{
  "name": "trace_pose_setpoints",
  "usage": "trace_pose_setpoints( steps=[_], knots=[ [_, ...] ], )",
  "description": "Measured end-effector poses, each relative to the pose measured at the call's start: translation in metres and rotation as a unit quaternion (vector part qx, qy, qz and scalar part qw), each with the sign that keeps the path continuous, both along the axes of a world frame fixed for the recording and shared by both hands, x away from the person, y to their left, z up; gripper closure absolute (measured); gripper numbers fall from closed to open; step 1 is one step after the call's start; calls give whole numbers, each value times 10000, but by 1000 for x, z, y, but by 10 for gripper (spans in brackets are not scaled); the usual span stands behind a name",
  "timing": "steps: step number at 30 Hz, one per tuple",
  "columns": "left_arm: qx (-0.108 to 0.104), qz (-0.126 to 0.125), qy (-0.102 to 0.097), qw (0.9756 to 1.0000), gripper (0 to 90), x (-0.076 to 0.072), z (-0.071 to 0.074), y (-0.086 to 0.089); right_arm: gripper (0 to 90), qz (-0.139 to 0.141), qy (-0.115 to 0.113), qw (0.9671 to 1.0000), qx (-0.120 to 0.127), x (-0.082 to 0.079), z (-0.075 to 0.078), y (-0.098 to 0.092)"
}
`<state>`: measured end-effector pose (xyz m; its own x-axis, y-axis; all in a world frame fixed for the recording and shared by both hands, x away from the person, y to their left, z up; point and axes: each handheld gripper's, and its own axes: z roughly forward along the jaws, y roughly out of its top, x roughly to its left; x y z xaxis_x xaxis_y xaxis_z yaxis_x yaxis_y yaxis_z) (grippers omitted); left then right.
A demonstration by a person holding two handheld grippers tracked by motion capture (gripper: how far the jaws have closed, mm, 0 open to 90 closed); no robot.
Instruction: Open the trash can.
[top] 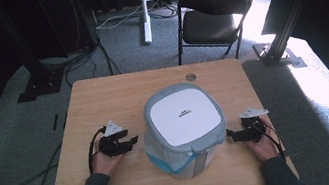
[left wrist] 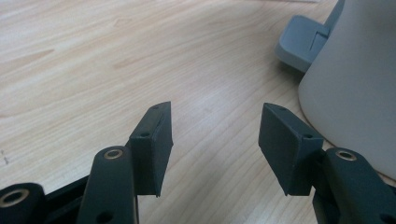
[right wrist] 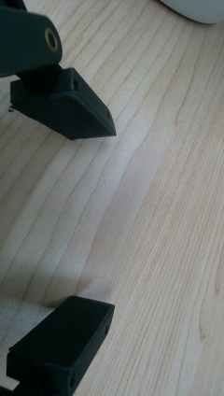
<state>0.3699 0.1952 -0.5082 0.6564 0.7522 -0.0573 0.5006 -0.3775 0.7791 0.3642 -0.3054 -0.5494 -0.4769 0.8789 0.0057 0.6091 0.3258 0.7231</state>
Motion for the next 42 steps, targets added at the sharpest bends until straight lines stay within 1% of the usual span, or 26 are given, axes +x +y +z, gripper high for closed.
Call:
trace_pose_setpoints(
  steps=[4, 7, 8, 9, 10, 14, 16, 17, 18, 20, 21, 22, 23, 24, 25, 26, 27, 28, 29, 30, 32, 36, 38, 39, 42],
  knots=[
    [-70, -15, -66, 10000, 448, 2, 7, 1, 124, -5, 1, 10000, 0, 0, 0, 0],
    [-74, -50, -114, 9999, 448, 4, 13, 2, 124, -7, 1, 10000, 1, 0, 0, 0],
    [-74, -50, -114, 9999, 448, 4, 13, 2, 124, -7, 1, 10000, 1, 0, 0, 0],
    [-55, -64, -152, 9998, 448, 6, 18, 2, 124, -5, -1, 10000, 0, 0, 0, 0],
    [-55, -64, -152, 9998, 448, 6, 18, 2, 124, -5, -1, 10000, 0, 0, 0, 0],
    [-74, -67, -314, 9995, 458, 9, 33, 3, 124, -6, 2, 10000, 0, 0, 0, 0],
    [-92, -72, -322, 9994, 464, 10, 35, 3, 125, -7, -2, 10000, 4, 0, 0, 0],
    [-99, -90, -353, 9993, 464, 12, 41, 3, 124, -8, -2, 10000, 3, 0, 0, 0],
    [-99, -90, -353, 9993, 464, 12, 41, 3, 124, -8, -2, 10000, 3, 0, 0, 0],
    [-89, -150, -396, 9991, 469, 14, 49, 3, 124, -8, -2, 10000, 3, 0, 0, 0],
    [-89, -150, -396, 9991, 469, 14, 49, 3, 125, -8, -2, 10000, 4, 0, 0, 0],
    [-101, -166, -400, 9990, 469, 15, 52, 2, 124, -7, -3, 10000, 3, 0, 0, 0],
    [-71, -188, -460, 9987, 470, 16, 58, 2, 124, -8, -2, 10000, 3, 0, 0, 0],
    [-71, -188, -460, 9987, 470, 16, 58, 2, 124, -7, -3, 10000, 3, 0, 0, 0],
    [-69, -205, -515, 9984, 470, 18, 65, 1, 125, -7, -2, 10000, 3, 0, 0, 0],
    [-73, -200, -550, 9983, 470, 18, 68, 1, 124, -7, -3, 10000, 3, 0, 0, 0],
    [-64, -208, -585, 9980, 470, 19, 71, 0, 124, -8, -2, 10000, 3, 0, 0, 0],
    [-64, -208, -585, 9980, 478, 19, 71, 0, 125, -6, -2, 10000, 2, 0, 0, 0],
    [-58, -233, -627, 9977, 481, 21, 76, -1, 125, -7, -2, 10000, 3, 0, 0, 0],
    [-58, -233, -627, 9977, 481, 21, 76, -1, 124, -8, -3, 10000, 3, 0, 0, 0],
    [-62, -295, -659, 9974, 481, 24, 84, -3, 124, -7, -2, 10000, 3, 0, 0, 0],
    [-85, -443, -694, 9966, 481, 26, 95, -8, 124, -6, -2, 10000, 3, 0, 0, 0],
    [-97, -488, -717, 9962, 480, 27, 98, -9, 125, -8, -2, 10000, 3, 0, 0, 0],
    [-180, -575, -737, 9955, 480, 28, 103, -11, 125, -7, -2, 10000, 3, 0, 0, 0],
    [-231, -641, -753, 9948, 479, 29, 108, -13, 124, -7, -3, 10000, 2, 0, 0, 0]
  ],
)
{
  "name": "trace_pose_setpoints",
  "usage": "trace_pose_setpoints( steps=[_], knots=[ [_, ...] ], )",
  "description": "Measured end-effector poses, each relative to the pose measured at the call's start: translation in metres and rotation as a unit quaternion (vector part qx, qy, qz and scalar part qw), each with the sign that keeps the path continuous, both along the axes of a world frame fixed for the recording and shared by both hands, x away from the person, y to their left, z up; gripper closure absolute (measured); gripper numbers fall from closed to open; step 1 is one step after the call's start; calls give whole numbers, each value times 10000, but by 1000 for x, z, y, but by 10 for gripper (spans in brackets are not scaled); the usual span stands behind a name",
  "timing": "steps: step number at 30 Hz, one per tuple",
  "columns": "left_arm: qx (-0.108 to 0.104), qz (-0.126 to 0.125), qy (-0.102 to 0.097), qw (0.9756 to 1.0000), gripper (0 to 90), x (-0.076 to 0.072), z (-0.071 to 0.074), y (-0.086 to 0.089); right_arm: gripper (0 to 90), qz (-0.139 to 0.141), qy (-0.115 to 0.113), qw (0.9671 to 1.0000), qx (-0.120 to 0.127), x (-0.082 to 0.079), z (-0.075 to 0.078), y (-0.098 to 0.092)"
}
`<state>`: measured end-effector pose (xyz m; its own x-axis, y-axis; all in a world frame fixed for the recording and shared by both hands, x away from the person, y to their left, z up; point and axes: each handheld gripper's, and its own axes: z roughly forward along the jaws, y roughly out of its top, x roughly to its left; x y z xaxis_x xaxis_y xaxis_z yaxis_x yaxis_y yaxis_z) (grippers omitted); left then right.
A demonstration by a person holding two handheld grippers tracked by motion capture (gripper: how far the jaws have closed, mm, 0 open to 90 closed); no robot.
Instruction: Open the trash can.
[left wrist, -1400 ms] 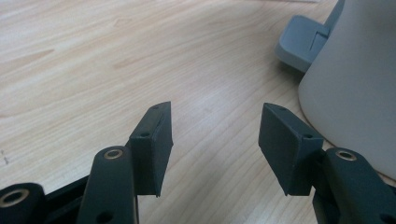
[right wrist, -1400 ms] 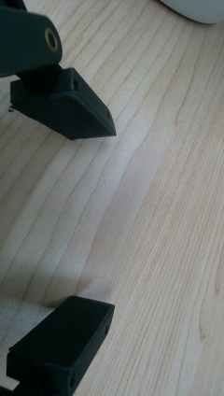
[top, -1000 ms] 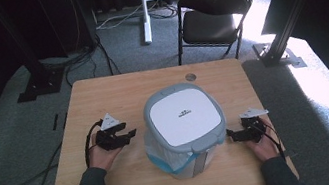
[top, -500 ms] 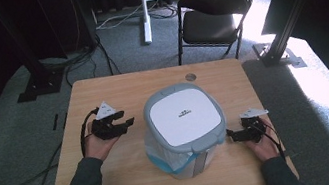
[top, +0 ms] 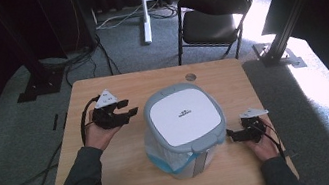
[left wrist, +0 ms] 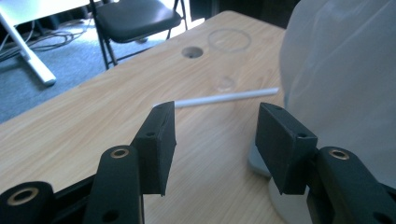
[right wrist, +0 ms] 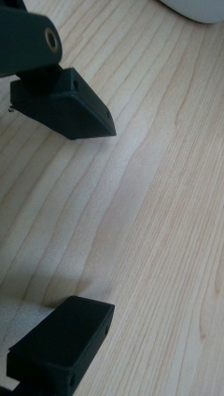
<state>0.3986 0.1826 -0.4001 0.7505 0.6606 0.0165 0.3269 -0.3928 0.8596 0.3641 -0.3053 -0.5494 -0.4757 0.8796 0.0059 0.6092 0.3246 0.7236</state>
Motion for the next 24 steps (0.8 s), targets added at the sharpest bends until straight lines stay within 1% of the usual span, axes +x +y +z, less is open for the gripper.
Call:
trace_pose_setpoints(
  steps=[1, 2, 6, 12, 14, 15, 17, 19, 21, 22, 24],
  knots=[
    [-18, -57, -15, 10000, 478, 1, 4, -2, 125, -1, 0, 10000, 0, 0, 0, 0],
    [10, -82, -29, 10000, 478, 1, 6, -3, 124, -1, 0, 10000, 0, 0, 0, 0],
    [90, -141, -62, 9998, 478, 3, 15, -6, 125, -2, 0, 10000, 0, 0, 0, 0],
    [126, -281, -109, 9995, 478, 6, 30, -11, 125, -7, 0, 10000, 0, 0, 0, 0],
    [133, -300, -129, 9994, 478, 6, 33, -12, 125, -6, 0, 10000, 0, 0, 0, 0],
    [90, -332, -156, 9993, 478, 6, 38, -13, 124, -6, 0, 10000, 0, 0, 0, 0],
    [97, -314, -186, 9993, 478, 6, 44, -14, 125, -6, 0, 10000, 0, 0, 0, 0],
    [102, -302, -195, 9993, 479, 7, 46, -15, 125, -7, 0, 10000, 1, 0, 0, 0],
    [79, -349, -236, 9991, 479, 8, 55, -17, 125, -7, 0, 10000, 1, 0, 0, 0],
    [79, -349, -236, 9991, 479, 8, 55, -17, 125, -7, 0, 10000, 0, 0, 0, 0],
    [51, -410, -288, 9987, 479, 8, 63, -19, 125, -6, 0, 10000, 0, 0, 0, 0]
  ],
)
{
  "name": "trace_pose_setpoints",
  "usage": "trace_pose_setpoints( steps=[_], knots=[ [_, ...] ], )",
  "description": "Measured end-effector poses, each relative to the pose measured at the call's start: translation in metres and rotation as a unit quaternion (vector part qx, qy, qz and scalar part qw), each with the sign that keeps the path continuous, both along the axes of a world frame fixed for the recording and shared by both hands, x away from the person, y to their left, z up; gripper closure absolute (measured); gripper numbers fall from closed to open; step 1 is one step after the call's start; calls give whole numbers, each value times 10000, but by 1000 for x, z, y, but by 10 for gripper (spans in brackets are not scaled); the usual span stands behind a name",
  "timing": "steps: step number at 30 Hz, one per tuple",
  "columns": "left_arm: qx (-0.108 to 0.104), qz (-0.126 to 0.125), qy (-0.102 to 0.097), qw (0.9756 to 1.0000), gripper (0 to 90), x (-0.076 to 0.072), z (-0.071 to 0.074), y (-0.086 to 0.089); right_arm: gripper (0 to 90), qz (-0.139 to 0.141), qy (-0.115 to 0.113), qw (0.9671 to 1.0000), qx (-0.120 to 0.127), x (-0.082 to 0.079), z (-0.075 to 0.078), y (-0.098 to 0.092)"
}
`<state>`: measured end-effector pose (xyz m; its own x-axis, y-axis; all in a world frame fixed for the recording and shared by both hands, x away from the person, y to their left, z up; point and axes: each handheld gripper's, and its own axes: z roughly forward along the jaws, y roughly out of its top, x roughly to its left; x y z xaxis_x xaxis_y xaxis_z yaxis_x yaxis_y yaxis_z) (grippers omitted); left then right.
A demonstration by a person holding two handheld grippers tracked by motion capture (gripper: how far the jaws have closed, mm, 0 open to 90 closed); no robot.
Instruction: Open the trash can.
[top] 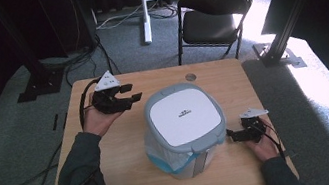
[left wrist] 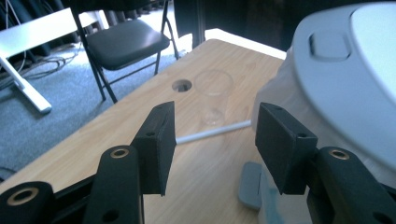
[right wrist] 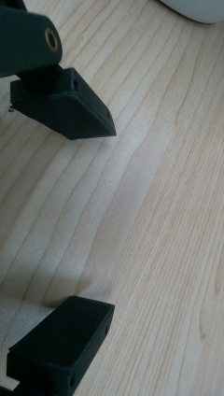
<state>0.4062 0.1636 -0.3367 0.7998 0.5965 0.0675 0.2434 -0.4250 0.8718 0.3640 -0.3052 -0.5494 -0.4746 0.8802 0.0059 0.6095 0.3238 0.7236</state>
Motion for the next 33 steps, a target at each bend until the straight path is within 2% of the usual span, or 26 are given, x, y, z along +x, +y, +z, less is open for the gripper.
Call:
trace_pose_setpoints(
  steps=[6, 17, 22, 33],
  knots=[
    [-18, -175, -55, 9998, 478, -1, 13, -7, 125, 0, 0, 10000, 1, 0, 0, 0],
    [-18, -427, -108, 9990, 478, -2, 26, -27, 125, 0, 1, 10000, 0, 0, 0, 0],
    [-85, -531, -98, 9985, 479, -3, 29, -37, 125, 0, 0, 10000, 0, 0, 0, 0],
    [-31, -754, -80, 9971, 478, -5, 30, -55, 124, 1, 0, 10000, 0, 0, 0, 0]
  ],
)
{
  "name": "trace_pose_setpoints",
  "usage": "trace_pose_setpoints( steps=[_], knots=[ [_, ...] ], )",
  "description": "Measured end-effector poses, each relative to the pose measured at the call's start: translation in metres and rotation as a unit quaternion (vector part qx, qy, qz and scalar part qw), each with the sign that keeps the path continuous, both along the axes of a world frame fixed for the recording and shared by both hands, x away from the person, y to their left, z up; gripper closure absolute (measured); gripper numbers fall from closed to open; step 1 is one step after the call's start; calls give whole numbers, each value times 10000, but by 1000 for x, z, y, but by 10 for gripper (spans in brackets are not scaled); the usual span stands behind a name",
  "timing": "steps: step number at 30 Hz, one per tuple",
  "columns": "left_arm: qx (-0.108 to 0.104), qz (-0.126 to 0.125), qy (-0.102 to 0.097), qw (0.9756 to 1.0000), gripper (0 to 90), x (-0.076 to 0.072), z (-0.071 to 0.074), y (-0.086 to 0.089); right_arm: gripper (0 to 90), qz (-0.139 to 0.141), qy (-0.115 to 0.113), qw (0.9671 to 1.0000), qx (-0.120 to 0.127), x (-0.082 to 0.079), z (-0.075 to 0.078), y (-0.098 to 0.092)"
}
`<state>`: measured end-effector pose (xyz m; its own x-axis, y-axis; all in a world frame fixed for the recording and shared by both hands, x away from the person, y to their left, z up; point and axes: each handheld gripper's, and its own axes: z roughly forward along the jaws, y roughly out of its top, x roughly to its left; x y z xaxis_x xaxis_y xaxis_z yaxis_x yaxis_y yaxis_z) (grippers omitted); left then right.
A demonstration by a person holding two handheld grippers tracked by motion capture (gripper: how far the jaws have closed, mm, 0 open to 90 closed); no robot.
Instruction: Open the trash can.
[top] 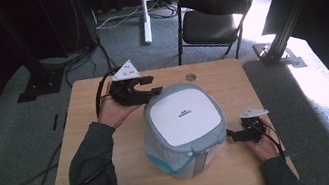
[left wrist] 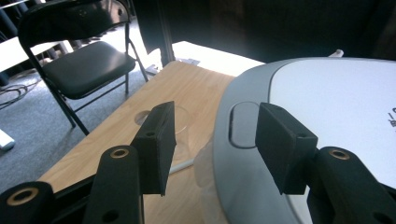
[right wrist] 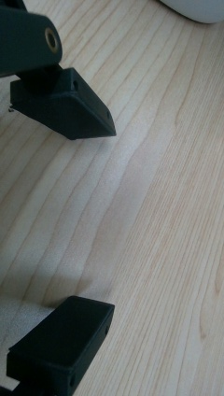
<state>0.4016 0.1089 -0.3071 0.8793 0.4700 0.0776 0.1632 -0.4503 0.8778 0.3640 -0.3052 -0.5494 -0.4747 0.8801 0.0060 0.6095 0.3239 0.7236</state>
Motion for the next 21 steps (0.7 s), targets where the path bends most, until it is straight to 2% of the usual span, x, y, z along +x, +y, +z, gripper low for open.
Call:
trace_pose_setpoints(
  steps=[8, 21],
  knots=[
    [104, -78, -28, 9999, 478, -1, 0, -10, 125, 0, 0, 10000, 0, 0, 0, 0],
    [183, 72, 74, 9998, 480, 13, -6, -17, 124, 10, -2, 10000, -3, 0, 0, 0]
  ],
)
